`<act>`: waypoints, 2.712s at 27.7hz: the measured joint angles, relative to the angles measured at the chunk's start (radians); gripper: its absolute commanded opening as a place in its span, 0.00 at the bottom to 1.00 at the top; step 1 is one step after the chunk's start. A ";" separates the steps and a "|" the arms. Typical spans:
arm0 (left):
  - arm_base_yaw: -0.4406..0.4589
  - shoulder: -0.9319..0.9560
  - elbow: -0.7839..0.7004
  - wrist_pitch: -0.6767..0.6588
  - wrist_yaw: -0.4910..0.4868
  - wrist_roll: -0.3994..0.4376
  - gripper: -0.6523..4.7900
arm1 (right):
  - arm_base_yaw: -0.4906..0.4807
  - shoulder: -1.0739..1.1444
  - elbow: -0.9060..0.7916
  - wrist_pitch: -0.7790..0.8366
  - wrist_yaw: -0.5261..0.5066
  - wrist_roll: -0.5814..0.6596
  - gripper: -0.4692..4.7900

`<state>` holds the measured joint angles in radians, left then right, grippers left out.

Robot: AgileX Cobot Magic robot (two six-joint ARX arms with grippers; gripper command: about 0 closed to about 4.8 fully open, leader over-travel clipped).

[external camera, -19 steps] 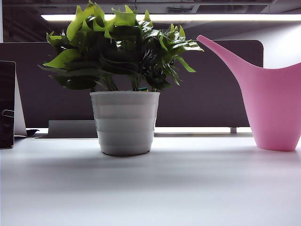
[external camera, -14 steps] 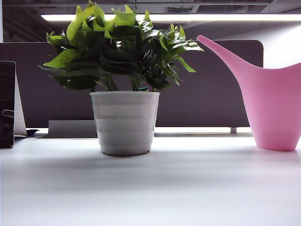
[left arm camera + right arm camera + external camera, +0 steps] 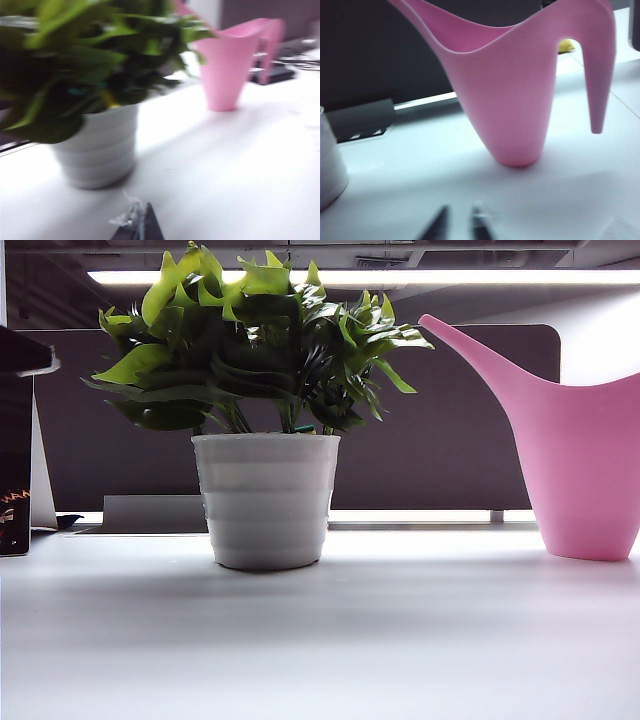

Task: Pick up the watering can from the table, water the potted plant, and put the can back.

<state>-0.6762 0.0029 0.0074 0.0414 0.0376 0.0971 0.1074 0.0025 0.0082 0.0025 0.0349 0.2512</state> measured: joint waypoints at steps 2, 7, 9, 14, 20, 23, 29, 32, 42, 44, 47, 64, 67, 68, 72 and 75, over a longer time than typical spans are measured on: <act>0.012 0.000 0.000 0.000 0.035 0.000 0.11 | 0.000 0.000 0.004 0.007 0.071 0.029 0.35; 0.068 0.000 0.000 0.000 0.040 0.000 0.11 | -0.006 0.059 0.098 0.133 0.339 -0.101 1.00; 0.068 0.000 0.000 0.000 0.041 0.000 0.11 | -0.023 0.173 0.092 0.168 0.330 -0.130 1.00; 0.068 0.000 0.000 0.000 0.041 0.000 0.11 | -0.121 0.654 0.107 0.539 0.320 -0.145 1.00; 0.068 0.000 0.000 0.000 0.041 0.000 0.11 | -0.231 1.250 0.281 0.948 0.151 -0.146 1.00; 0.068 0.000 0.000 -0.006 0.042 0.000 0.11 | -0.228 1.417 0.368 1.011 0.144 -0.146 1.00; 0.068 0.000 0.000 -0.010 0.047 0.000 0.11 | -0.259 1.574 0.466 1.054 0.148 -0.156 1.00; 0.068 0.000 0.000 -0.010 0.049 0.000 0.11 | -0.264 1.609 0.505 1.056 0.144 -0.168 1.00; 0.068 0.000 0.000 -0.010 0.049 0.000 0.11 | -0.294 1.660 0.569 1.058 0.145 -0.174 1.00; 0.068 0.000 0.000 -0.010 0.049 0.000 0.11 | -0.302 1.660 0.570 1.058 0.145 -0.174 0.92; 0.068 0.000 0.000 -0.010 0.049 0.000 0.11 | -0.301 1.660 0.570 1.058 0.144 -0.174 0.65; 0.232 0.000 0.000 -0.012 0.053 0.000 0.11 | -0.301 1.531 0.560 1.008 0.143 -0.201 0.08; 0.290 0.000 0.000 -0.012 0.053 0.000 0.11 | -0.299 1.460 0.561 0.996 0.118 -0.200 0.08; 0.308 0.000 0.000 -0.012 0.053 0.000 0.11 | -0.299 1.439 0.561 0.991 0.109 -0.200 0.08; 0.388 0.000 0.000 -0.012 0.050 0.000 0.11 | -0.295 1.342 0.562 0.898 0.095 -0.196 0.08; 0.414 0.000 0.000 -0.012 0.050 0.000 0.11 | -0.286 1.259 0.560 0.779 0.096 -0.213 0.08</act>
<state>-0.2623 0.0032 0.0074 0.0292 0.0872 0.0971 -0.1791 1.2617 0.5682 0.7815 0.1307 0.0380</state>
